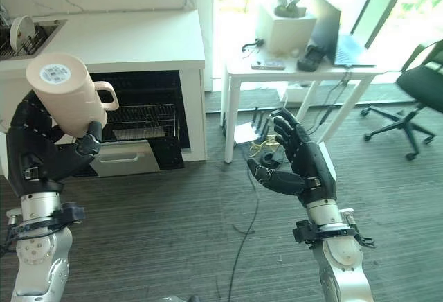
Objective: Place the dishes in the dishwasher.
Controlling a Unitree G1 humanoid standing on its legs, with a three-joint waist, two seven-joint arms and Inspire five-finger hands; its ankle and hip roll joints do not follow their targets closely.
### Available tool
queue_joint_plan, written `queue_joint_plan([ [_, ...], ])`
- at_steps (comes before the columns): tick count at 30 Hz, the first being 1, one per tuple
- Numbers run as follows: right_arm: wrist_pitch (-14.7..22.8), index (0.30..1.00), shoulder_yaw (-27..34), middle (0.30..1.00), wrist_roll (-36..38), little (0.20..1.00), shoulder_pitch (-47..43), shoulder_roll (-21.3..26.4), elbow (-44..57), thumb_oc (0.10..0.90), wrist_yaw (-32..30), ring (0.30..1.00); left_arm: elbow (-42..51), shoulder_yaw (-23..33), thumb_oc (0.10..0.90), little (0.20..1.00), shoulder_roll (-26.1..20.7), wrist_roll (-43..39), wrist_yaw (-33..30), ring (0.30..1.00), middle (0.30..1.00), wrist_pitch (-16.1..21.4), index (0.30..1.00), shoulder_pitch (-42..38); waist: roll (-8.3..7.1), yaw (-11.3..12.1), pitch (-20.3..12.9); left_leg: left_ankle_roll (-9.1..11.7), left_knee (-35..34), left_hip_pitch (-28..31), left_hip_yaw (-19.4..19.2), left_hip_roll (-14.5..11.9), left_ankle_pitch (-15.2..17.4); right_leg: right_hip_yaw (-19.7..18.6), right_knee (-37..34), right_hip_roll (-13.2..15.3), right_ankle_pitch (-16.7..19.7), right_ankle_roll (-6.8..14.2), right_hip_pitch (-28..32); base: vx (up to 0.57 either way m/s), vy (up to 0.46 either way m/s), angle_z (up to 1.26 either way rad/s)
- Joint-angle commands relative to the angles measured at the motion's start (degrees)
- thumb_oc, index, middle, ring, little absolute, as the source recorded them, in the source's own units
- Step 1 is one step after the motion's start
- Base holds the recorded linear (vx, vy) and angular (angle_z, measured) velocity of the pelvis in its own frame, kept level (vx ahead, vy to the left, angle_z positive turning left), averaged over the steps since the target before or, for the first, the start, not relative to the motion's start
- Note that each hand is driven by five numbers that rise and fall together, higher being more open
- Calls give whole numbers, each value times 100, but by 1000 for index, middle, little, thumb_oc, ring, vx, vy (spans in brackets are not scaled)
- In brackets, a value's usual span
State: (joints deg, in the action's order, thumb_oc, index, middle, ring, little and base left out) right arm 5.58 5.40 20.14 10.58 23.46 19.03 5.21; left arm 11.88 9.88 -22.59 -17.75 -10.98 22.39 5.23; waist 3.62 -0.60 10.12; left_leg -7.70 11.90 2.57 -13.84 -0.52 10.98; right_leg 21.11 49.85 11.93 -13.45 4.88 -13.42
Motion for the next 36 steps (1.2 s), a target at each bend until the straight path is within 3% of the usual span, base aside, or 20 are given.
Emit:
queue_joint_plan([
  [1,587,900,297,900,-50,900,-432,126,87,800,-194,900,724,180,400,300,-391,-131,215,300,300,554,300,-225,-380,155,-321,726,529,-714,297,-263,167,82,-3266,-273,1406,408,970,212,-128,33],
  [3,646,900,380,900,70,900,-326,206,95,800,-224,900,802,125,400,300,-329,-50,265,300,300,596,300,-164,-534,62,-291,737,529,-624,397,-124,288,-267,-3266,-181,1269,420,560,202,-140,77],
  [4,672,900,419,900,112,900,-240,218,125,800,-190,900,829,98,400,300,-304,-27,258,300,300,638,300,-112,-576,-26,-330,694,529,-617,560,-35,357,-606,-3266,-246,1460,449,363,225,-121,129],
  [5,658,900,422,900,105,900,-213,229,139,800,-182,900,838,86,400,300,-289,-31,260,300,300,659,300,-78,-594,-39,-350,692,529,-585,655,-3,392,-695,-3266,-284,1359,443,315,217,-121,152],
  [9,454,900,389,900,222,900,-410,411,61,800,-283,900,974,72,400,300,-280,21,132,300,300,578,300,-19,-630,134,-524,781,529,-558,749,20,423,-557,-3266,-346,678,281,504,159,-149,47],
  [13,386,900,266,900,104,900,-575,357,59,800,-299,900,1019,166,400,300,-270,1,81,300,300,464,300,-8,-597,218,-590,824,529,-591,751,-6,414,-550,-3266,-394,511,214,601,93,-100,-9],
  [19,380,900,267,900,114,900,-503,325,112,800,-158,900,1041,269,400,300,-265,9,23,300,300,586,300,131,-516,206,-600,871,529,-615,647,-99,426,-559,-3266,-439,373,172,636,26,-73,1],
  [21,384,900,282,900,160,900,-507,352,51,800,-52,900,1054,325,400,300,-256,0,-57,300,300,647,300,206,-493,239,-595,945,529,-561,515,-135,372,-508,-3266,-401,320,162,618,-3,-63,4],
  [22,376,900,330,900,145,900,-479,407,83,800,-12,900,1102,354,400,300,-237,-59,-43,300,300,689,300,256,-492,252,-575,997,529,-506,251,-134,296,-447,-3266,-336,294,146,657,0,0,0],
  [23,374,900,362,900,112,900,-467,432,106,800,-39,900,1118,349,400,300,-234,-125,3,300,300,692,300,250,-490,235,-554,1027,529,-493,25,-202,235,-371,-3266,-288,288,140,692,-46,30,22],
  [25,404,900,476,900,3,900,-478,528,88,800,-271,900,1051,228,400,300,-236,-309,240,300,300,717,300,95,-498,131,-461,1231,529,-447,-598,-659,-289,-139,-3266,-125,284,94,806,-81,98,59],
  [26,415,900,506,900,-1,900,-500,557,71,800,-310,900,1040,197,400,300,-236,-344,273,300,300,721,300,62,-499,121,-432,1272,529,-467,-618,-745,-367,-121,-3266,-98,284,87,826,-77,184,120],
  [29,447,900,645,900,97,900,-589,643,18,800,-268,900,1045,189,400,300,-235,-437,250,300,300,803,300,103,-423,79,-361,1369,529,-512,-280,-1040,-281,-182,-3266,-68,253,124,892,-55,267,99],
  [31,522,900,753,900,104,900,-490,638,67,800,-124,900,1140,272,400,300,-228,-505,185,300,300,862,300,228,-380,24,-458,1475,529,-710,25,-1409,-303,-345,-3266,1,272,142,796,-61,444,11],
  [33,610,900,814,900,131,900,-433,656,76,800,-168,900,1136,213,400,300,-196,-453,183,300,300,890,300,166,-373,-35,-505,1554,529,-775,113,-1557,-244,-369,-3266,158,299,221,789,-17,437,-12],
  [36,626,900,914,900,175,900,-501,660,87,800,-294,900,1037,141,400,300,-246,-450,235,300,300,942,300,-8,-328,-116,-493,1573,529,-700,77,-1515,-98,-360,-3266,500,495,473,784,12,583,4],
])
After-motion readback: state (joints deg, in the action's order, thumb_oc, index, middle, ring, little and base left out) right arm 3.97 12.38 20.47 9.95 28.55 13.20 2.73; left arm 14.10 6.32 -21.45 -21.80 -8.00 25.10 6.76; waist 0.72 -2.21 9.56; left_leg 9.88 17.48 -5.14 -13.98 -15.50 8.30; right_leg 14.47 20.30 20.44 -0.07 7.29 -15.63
